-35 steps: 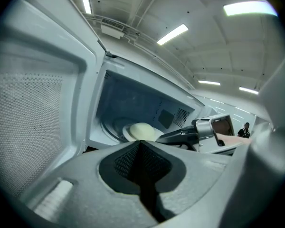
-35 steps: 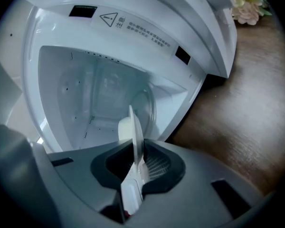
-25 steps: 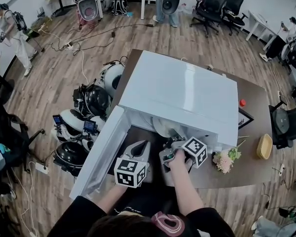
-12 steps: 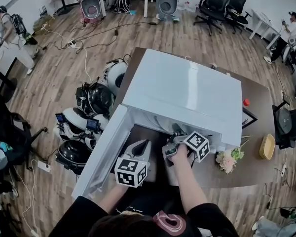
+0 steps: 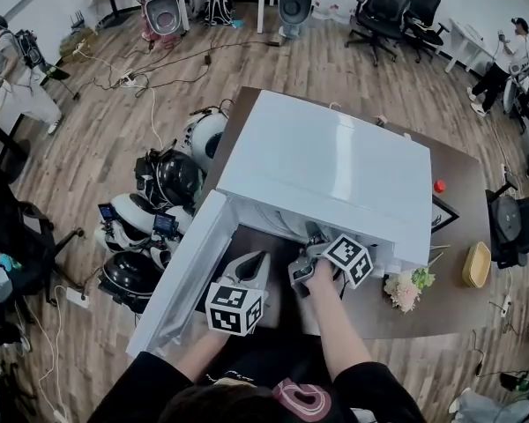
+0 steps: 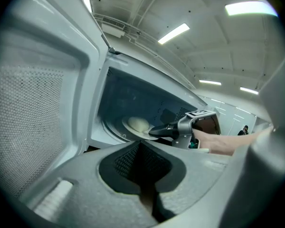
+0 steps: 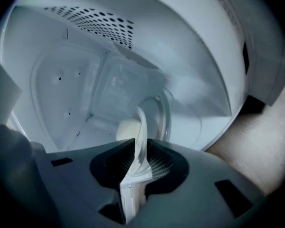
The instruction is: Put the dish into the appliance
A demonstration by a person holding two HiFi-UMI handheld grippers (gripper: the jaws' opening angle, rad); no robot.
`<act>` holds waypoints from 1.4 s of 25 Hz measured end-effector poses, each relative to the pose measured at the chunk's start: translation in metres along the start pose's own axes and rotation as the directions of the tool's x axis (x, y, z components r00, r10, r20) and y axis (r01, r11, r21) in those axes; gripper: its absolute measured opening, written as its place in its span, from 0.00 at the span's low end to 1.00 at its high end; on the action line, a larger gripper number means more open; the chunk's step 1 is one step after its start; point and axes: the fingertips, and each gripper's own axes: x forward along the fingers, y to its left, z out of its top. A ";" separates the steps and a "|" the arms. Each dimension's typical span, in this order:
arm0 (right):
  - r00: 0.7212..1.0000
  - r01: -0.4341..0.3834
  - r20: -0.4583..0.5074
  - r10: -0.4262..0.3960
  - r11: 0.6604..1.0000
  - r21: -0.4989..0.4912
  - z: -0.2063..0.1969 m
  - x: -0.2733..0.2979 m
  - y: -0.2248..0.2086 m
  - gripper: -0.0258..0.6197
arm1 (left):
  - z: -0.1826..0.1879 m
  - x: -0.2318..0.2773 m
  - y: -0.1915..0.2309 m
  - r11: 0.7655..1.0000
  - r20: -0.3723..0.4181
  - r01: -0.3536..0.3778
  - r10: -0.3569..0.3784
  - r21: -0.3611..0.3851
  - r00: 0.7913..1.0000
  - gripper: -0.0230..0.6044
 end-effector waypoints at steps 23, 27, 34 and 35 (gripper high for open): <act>0.977 0.036 -0.069 -0.200 0.478 -0.877 -0.040 0.005 0.010 0.58 | 0.001 -0.001 0.004 1.000 0.005 -0.009 0.009 0.000 1.000 0.05; 0.969 0.053 -0.037 -0.243 0.352 -0.934 -0.044 0.001 0.003 0.58 | -0.002 -0.004 0.006 1.000 0.004 -0.015 0.015 -0.004 1.000 0.05; 0.963 0.102 -0.010 -0.269 0.400 -0.911 -0.043 -0.004 -0.008 0.58 | -0.002 -0.007 0.012 1.000 0.009 -0.026 0.026 -0.009 1.000 0.05; 0.962 0.099 -0.017 -0.272 0.406 -0.909 -0.045 -0.005 -0.010 0.58 | -0.003 -0.007 0.012 1.000 0.007 -0.026 0.026 -0.009 1.000 0.05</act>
